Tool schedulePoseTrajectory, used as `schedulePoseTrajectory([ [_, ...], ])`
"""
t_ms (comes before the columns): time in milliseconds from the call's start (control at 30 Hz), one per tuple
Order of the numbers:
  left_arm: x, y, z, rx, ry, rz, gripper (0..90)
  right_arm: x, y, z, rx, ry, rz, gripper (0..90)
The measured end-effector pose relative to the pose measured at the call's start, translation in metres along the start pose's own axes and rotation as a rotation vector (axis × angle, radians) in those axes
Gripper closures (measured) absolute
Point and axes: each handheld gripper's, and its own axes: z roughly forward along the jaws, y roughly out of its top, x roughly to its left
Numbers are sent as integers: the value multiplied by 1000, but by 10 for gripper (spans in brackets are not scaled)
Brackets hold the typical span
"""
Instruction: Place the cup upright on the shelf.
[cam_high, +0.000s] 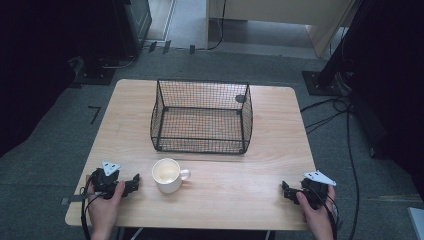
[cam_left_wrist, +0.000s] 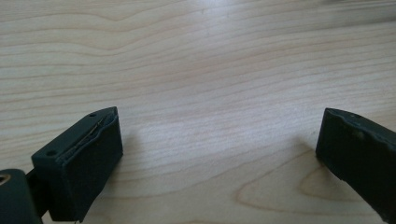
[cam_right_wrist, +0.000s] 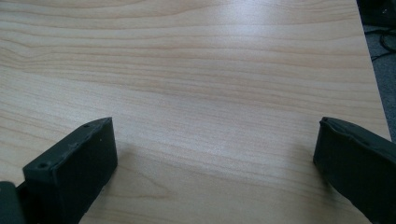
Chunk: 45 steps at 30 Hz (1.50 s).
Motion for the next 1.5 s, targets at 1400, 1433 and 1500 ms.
schedulePoseTrajectory([
  [1400, -63, 2, -49, -185, -325, 146, 9, 0, 1, 1, 2, 2, 0, 0],
  [1433, -65, 3, -48, -186, -326, 151, 9, 0, 1, 1, 1, 2, 0, 0],
  [1500, -67, 3, -48, -186, -335, 155, 10, 0, 1, 1, 1, 2, 0, 0],
])
